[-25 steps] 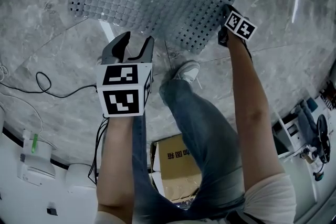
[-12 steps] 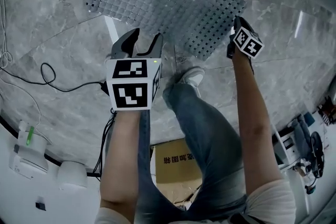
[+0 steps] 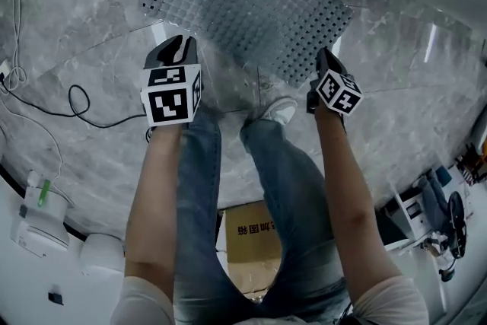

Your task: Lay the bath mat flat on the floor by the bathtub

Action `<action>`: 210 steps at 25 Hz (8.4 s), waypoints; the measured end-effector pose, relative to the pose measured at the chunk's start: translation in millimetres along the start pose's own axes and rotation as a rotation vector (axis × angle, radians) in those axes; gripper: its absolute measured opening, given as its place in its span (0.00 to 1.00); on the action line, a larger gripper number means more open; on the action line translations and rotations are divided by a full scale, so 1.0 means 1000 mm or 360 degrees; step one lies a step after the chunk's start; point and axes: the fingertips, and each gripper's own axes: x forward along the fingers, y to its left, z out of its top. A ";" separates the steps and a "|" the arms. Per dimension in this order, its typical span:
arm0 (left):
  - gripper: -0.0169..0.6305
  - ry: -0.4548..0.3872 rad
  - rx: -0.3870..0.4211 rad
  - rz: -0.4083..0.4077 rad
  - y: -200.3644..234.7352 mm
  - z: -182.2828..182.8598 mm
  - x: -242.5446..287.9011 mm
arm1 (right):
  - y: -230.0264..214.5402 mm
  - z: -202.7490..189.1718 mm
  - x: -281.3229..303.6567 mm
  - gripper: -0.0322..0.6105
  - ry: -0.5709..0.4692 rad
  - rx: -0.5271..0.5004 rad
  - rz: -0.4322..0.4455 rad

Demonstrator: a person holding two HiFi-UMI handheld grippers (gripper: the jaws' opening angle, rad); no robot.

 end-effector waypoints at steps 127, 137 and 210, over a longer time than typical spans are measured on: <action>0.05 -0.0408 0.0332 -0.0050 -0.085 0.191 -0.254 | 0.073 0.225 -0.317 0.09 -0.0291 -0.0182 0.0216; 0.05 -0.0604 0.0306 -0.0198 -0.148 0.245 -0.431 | 0.161 0.304 -0.497 0.09 -0.0490 -0.0202 0.0417; 0.05 -0.1553 0.0610 -0.0542 -0.295 0.357 -0.899 | 0.280 0.435 -0.968 0.09 -0.1521 -0.0552 0.0721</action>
